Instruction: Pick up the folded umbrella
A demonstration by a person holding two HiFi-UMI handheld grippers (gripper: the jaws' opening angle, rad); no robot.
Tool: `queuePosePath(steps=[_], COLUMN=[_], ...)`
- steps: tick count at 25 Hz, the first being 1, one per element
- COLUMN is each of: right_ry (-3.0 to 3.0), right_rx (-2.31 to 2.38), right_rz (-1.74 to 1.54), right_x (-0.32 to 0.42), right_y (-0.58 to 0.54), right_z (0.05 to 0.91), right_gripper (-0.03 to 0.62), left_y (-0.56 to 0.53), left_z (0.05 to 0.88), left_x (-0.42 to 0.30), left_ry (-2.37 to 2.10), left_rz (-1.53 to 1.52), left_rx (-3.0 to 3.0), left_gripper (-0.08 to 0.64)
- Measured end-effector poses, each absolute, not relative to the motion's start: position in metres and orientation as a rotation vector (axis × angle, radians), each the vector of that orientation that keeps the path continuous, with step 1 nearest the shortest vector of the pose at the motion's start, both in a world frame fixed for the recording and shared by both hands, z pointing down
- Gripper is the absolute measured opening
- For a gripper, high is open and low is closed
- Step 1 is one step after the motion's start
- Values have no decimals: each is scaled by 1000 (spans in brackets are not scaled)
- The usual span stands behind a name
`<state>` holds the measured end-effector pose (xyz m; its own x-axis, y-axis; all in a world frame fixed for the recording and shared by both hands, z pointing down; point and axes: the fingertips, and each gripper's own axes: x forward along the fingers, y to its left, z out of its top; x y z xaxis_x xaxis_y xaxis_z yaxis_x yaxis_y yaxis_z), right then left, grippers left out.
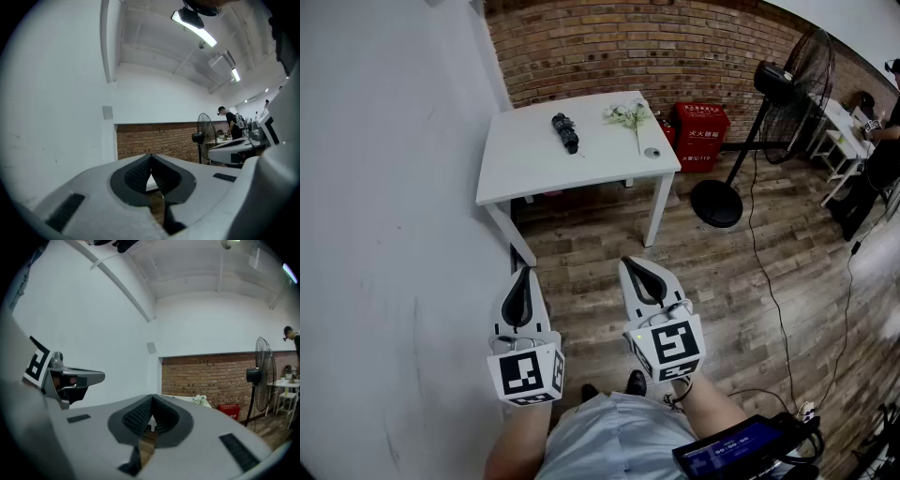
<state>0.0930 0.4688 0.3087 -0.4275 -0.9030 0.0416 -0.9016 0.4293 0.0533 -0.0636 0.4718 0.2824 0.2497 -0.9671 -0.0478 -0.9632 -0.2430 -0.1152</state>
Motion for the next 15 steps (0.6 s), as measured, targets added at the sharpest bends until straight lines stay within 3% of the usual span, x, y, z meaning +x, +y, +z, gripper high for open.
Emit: queuePosePath(steps=[15], right_ry=[-2657], right_rx=[1606], right_rz=[-57], right_x=[137], right_y=[458], right_z=[310], right_gripper=[6], left_y=[459], left_z=[289], left_x=[-18], left_ry=[1887], left_rz=[-71], left_rx=[-2348], left_gripper=[6])
